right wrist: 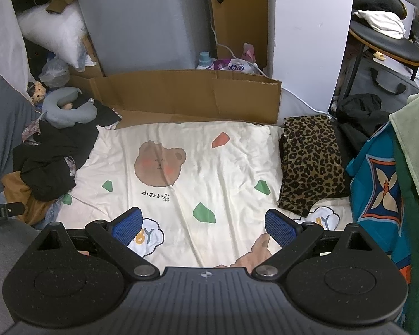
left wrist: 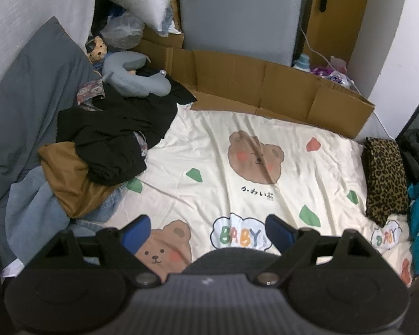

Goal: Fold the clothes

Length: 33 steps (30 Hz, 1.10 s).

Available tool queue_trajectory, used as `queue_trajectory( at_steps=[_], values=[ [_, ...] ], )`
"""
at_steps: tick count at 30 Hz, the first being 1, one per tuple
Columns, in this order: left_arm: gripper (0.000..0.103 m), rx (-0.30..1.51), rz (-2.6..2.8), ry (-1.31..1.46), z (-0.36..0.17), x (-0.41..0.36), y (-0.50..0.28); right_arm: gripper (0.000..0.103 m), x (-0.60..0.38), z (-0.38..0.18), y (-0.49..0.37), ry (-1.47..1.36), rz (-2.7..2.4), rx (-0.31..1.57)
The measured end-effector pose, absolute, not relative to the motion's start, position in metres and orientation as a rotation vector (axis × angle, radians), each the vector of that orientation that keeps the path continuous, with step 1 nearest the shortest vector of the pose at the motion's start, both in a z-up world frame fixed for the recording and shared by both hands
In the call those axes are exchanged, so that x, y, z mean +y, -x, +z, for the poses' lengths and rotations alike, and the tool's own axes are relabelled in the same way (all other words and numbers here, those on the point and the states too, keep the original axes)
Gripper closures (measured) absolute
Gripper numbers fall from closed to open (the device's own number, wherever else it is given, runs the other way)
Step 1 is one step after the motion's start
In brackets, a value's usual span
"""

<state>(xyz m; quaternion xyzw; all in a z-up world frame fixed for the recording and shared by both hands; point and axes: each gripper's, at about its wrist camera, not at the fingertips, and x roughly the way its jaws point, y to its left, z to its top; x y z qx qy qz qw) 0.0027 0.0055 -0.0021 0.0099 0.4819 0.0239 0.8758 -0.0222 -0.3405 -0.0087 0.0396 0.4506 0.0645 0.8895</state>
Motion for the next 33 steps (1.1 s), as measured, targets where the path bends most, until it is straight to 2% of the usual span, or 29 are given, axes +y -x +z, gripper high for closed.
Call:
queue_trajectory(
  at_steps=[23, 33],
  values=[
    [0.011, 0.993, 0.08, 0.008, 0.001, 0.013, 0.002, 0.005, -0.333, -0.003, 0.026, -0.036, 0.126, 0.923],
    [0.011, 1.004, 0.084, 0.04, 0.007, 0.023, -0.001, 0.006, -0.325, 0.001, 0.024, -0.104, 0.158, 0.952]
  ],
)
